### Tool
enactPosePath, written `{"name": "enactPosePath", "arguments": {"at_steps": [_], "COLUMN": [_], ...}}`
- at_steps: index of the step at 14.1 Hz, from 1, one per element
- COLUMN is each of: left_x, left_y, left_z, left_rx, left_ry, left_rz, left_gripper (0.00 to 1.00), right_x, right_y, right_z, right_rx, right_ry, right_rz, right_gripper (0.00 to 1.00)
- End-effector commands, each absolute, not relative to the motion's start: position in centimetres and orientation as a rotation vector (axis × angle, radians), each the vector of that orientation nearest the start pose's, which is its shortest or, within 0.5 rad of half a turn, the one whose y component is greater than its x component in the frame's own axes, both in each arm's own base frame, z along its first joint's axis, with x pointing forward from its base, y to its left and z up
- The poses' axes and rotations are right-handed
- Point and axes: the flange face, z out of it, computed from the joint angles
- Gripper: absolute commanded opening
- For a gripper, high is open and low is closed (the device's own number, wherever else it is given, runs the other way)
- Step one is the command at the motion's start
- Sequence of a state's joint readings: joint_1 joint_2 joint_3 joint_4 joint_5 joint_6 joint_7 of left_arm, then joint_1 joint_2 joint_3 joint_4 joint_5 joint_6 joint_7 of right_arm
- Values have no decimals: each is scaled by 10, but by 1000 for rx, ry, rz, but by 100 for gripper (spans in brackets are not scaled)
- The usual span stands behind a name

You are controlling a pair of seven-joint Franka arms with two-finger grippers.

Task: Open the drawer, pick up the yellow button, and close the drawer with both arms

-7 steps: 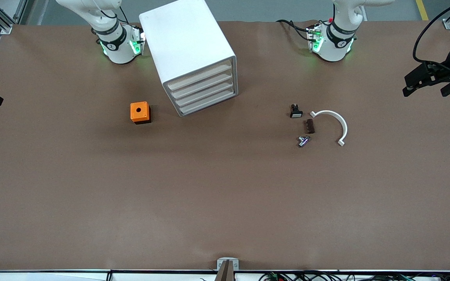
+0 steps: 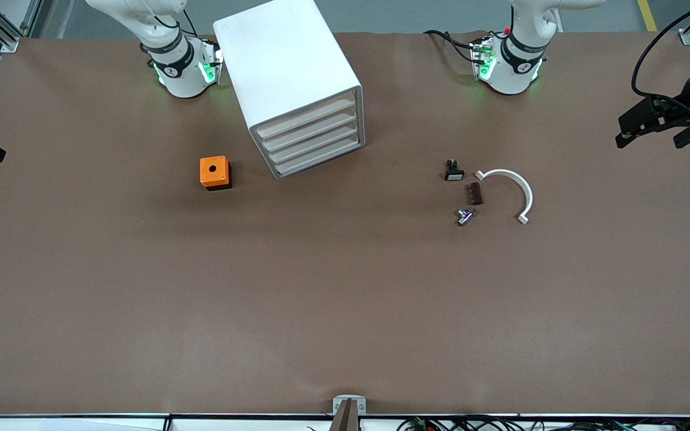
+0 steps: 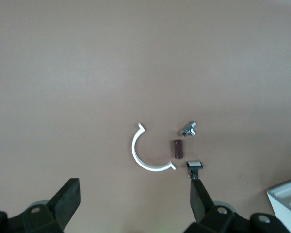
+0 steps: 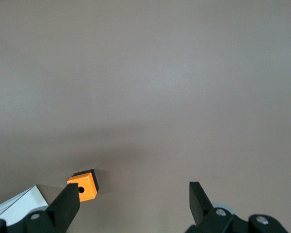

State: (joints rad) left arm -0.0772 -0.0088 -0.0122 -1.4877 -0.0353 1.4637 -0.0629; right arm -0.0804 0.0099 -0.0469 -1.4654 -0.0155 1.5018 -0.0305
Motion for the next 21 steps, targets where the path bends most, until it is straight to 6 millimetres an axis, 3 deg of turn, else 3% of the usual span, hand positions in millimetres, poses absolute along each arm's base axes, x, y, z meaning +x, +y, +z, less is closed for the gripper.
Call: {"name": "enactPosePath", "arguments": {"at_steps": [1,4,6,13,18,21], "left_x": [543,559,562,556,532,512], "left_y": [-69,-92,-127,-232,-322,-365], "left_z": [625,572,534,426,368,328], "left_rx": [-3237,-3291,-3299,-3400,-3505,-3618], "left_ry": [113,300,440,633,800,923], "left_rz": [226,471,658,1168,1338,1372], "left_gripper": [100,100,100,100,100,100], "right_x": [549,549,549,550,551,552], "right_y": [-72,-72,-71,-71,-71,-71], "right_z": [664,664,664,662,661,659], "right_rx": [-3145,-3143,-3143,-3141,-3143,-3143], "right_ry": [140,140,140,140,140,138], "right_rz": [-45,-43,-43,-38,-36,-31], "right_gripper": [100,100,100,100,100,100]}}
